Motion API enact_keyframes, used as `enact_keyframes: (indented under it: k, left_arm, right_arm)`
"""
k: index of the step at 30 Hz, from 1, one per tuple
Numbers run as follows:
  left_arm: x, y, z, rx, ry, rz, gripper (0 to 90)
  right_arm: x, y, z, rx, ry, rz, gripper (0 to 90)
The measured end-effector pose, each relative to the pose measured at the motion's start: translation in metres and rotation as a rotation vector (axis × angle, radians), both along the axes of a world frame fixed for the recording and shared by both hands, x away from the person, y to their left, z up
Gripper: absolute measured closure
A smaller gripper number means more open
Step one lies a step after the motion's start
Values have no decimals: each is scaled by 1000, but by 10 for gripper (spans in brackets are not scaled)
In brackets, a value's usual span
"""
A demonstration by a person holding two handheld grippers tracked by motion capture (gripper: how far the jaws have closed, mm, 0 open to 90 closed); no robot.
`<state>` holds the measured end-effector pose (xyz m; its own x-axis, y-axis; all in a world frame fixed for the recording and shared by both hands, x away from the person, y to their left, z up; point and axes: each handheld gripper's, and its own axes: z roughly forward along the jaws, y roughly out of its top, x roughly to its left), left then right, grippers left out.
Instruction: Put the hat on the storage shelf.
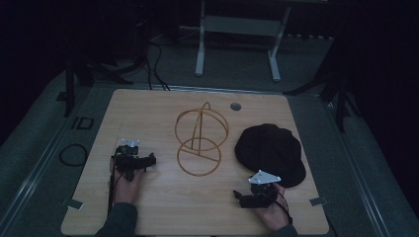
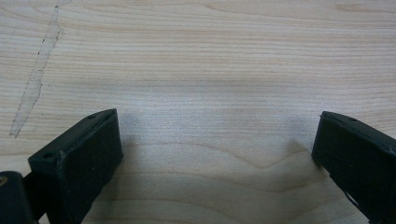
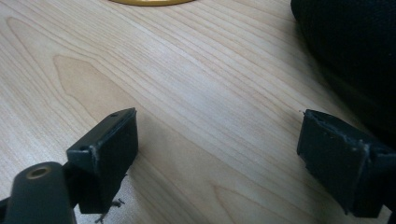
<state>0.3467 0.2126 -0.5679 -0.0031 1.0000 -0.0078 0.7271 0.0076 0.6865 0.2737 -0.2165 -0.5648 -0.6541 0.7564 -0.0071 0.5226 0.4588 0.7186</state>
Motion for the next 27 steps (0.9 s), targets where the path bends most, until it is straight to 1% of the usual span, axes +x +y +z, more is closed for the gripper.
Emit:
enact_keyframes:
  k: [9,12,13,14,15,16,17,20,21,23,25,27]
  left_arm:
    - [0,0,0,0,0,0,12]
    - [0,0,0,1,0,0,12]
    - [0,0,0,0,0,0,12]
    - [0,0,0,0,0,0,12]
    - [0,0,0,0,0,0,12]
    - [0,0,0,0,0,0,12]
    - [0,0,0,0,0,0,12]
    - [0,0,0,0,0,0,12]
    - [0,0,0,0,0,0,12]
    - [0,0,0,1,0,0,12]
    - [0,0,0,0,0,0,12]
    - [0,0,0,0,0,0,12]
  right_arm:
    - [1,2,0,-1,0,-9,130]
    - [0,4,0,6,-6,-37,178]
    - [0,4,1,5,-4,-49,217]
    - [0,4,3,-3,3,-49,264]
    - [1,5,5,-13,14,-43,288]
    - [1,5,5,-13,14,-43,288]
    - [3,5,8,-30,32,-34,306]
    - [7,6,11,-54,59,-15,322]
    - [8,6,12,-61,61,-7,326]
    - [9,8,13,-70,73,7,349]
    - [11,9,15,-82,91,25,352]
    - [13,11,17,-84,104,48,362]
